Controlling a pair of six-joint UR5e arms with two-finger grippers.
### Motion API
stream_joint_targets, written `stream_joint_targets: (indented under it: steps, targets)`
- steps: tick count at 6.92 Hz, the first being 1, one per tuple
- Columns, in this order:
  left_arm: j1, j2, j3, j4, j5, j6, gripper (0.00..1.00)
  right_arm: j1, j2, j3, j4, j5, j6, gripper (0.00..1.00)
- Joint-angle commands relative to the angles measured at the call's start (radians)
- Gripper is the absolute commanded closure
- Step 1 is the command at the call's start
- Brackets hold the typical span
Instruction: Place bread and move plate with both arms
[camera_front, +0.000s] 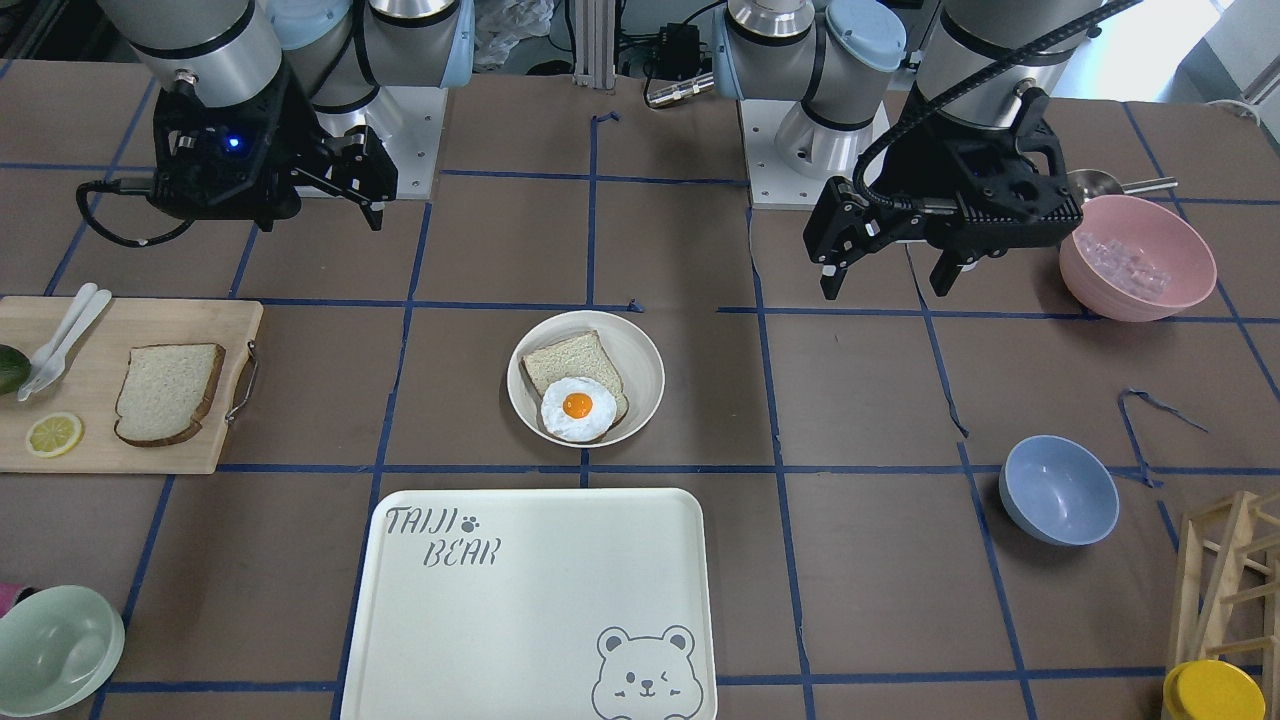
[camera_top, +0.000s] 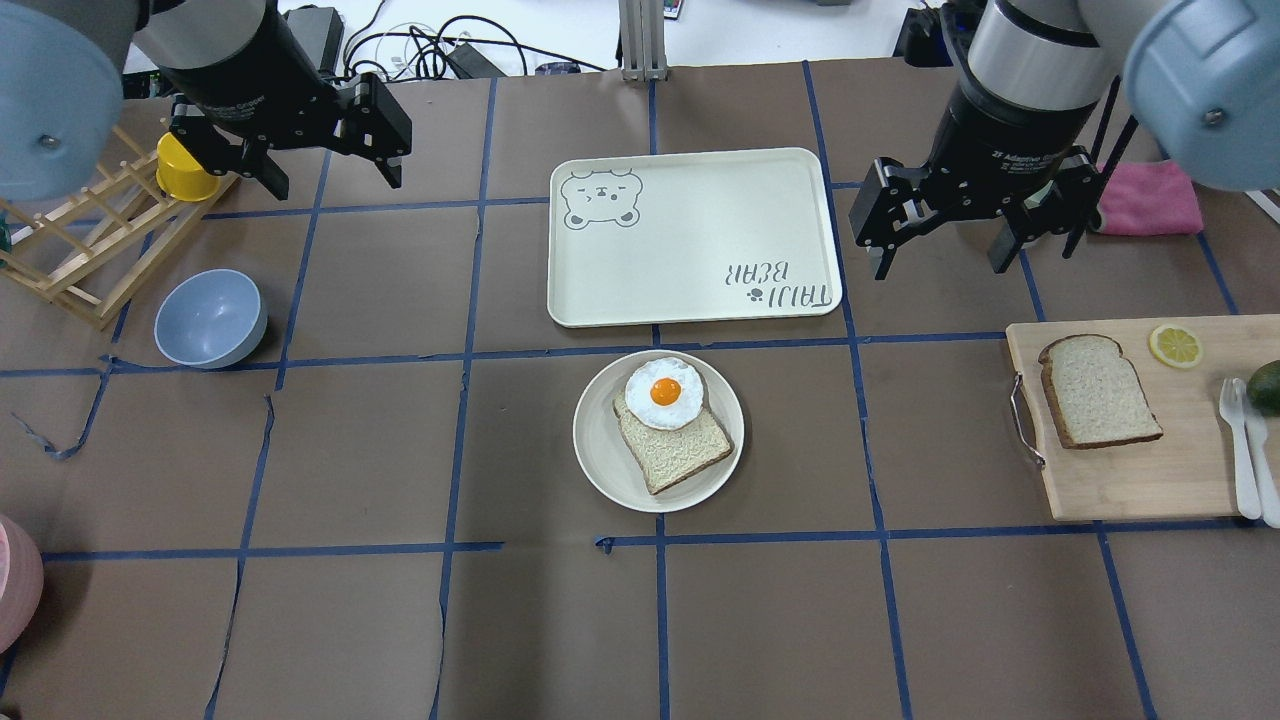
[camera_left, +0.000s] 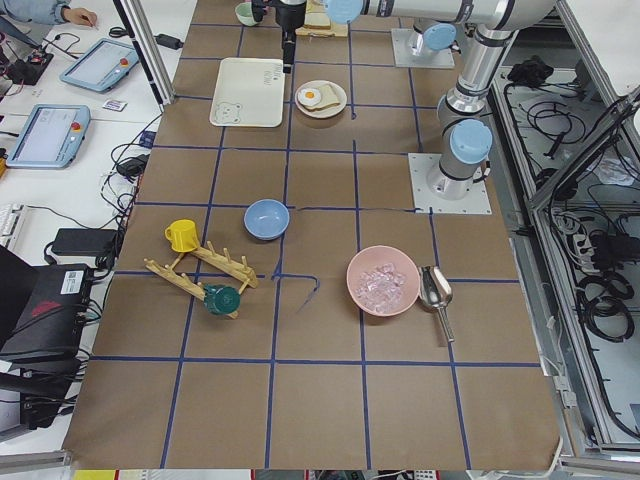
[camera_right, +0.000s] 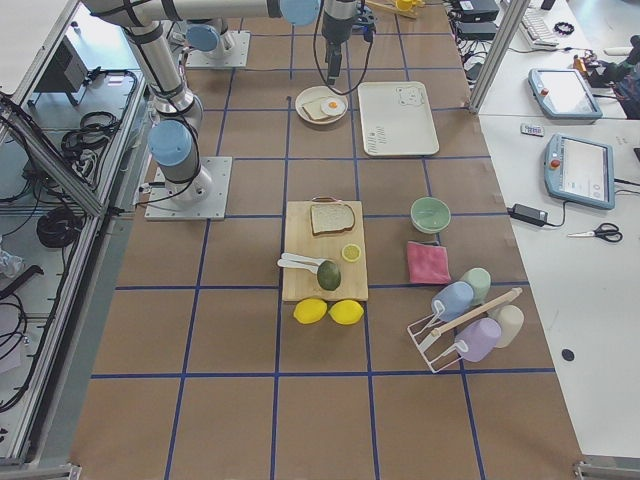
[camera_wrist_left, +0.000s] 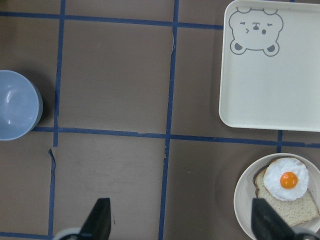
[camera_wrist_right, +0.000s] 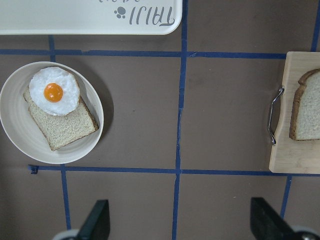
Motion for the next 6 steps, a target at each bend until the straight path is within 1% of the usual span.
stream_joint_targets:
  steps: [1, 6]
  targets:
    - [0.000, 0.000, 0.001, 0.000, -0.002, 0.000, 0.00, 0.000, 0.000, 0.000, 0.001, -0.002, -0.002, 0.00]
    - [-0.003, 0.000, 0.001, 0.000, -0.003, 0.000, 0.00, -0.002, 0.003, 0.000, 0.001, 0.000, -0.011, 0.00]
